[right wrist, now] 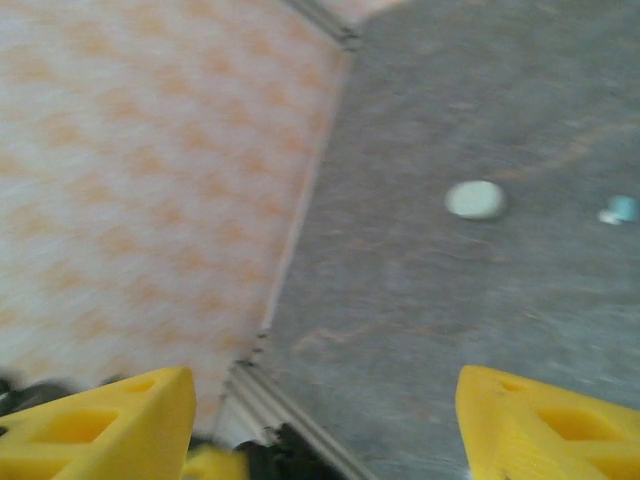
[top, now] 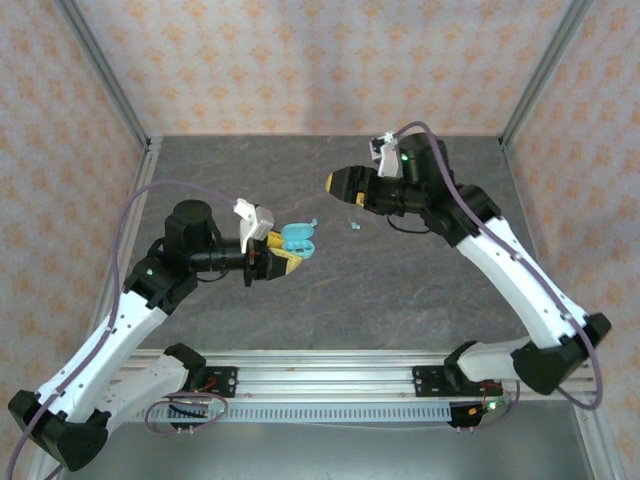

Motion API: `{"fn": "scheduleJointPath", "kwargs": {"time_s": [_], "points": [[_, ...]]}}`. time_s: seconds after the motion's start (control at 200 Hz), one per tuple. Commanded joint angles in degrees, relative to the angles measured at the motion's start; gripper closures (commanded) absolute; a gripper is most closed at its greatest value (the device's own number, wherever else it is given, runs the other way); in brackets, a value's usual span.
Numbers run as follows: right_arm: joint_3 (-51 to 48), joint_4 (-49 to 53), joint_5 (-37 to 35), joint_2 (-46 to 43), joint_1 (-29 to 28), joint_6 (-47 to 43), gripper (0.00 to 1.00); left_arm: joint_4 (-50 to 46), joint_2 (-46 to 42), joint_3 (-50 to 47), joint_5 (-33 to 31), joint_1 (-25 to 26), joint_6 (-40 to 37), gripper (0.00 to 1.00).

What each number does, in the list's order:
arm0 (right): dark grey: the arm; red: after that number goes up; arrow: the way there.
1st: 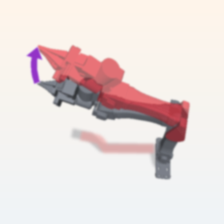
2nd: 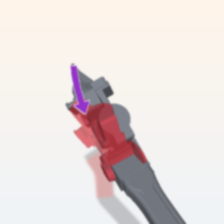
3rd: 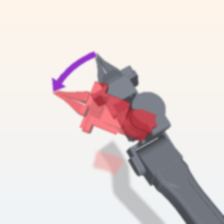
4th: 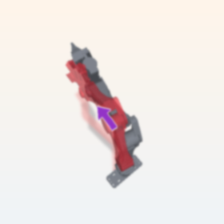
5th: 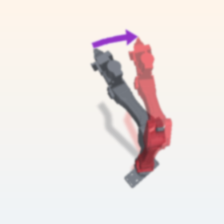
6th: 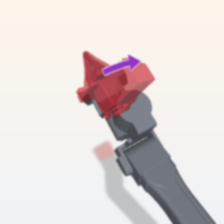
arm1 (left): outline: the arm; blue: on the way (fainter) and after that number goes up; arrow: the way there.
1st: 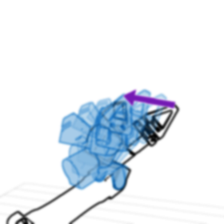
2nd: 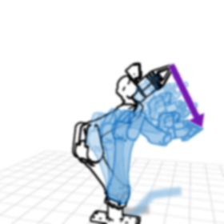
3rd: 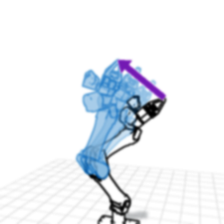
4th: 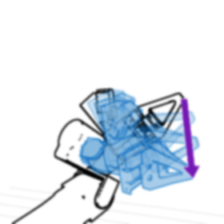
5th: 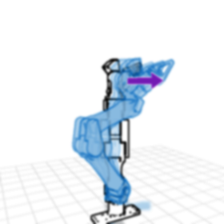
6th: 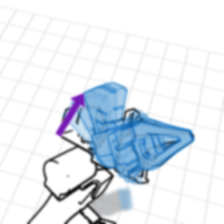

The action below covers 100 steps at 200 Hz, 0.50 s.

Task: Insert the wireless bluetooth earbuds into the charging case

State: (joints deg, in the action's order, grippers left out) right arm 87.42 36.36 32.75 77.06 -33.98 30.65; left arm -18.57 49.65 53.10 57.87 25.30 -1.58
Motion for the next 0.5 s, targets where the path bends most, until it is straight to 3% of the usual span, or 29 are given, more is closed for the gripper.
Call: {"fn": "scheduleJointPath", "kwargs": {"time_s": [0.0,0.2,0.495], "points": [[2.2,7.7,-8.2,6.1,0.5,-0.7,0.33,-0.8,-1.9,-0.9,0.1,-1.4,-0.8,1.00],[3.0,2.2,-9.6,18.8,0.5,1.9,0.40,-1.8,-2.5,-2.1,0.3,-3.2,-1.6,1.00],[14.6,2.9,-15.0,39.6,0.1,0.6,0.58,1.0,-2.0,-5.4,-2.2,-4.2,-0.7,1.00]]}}
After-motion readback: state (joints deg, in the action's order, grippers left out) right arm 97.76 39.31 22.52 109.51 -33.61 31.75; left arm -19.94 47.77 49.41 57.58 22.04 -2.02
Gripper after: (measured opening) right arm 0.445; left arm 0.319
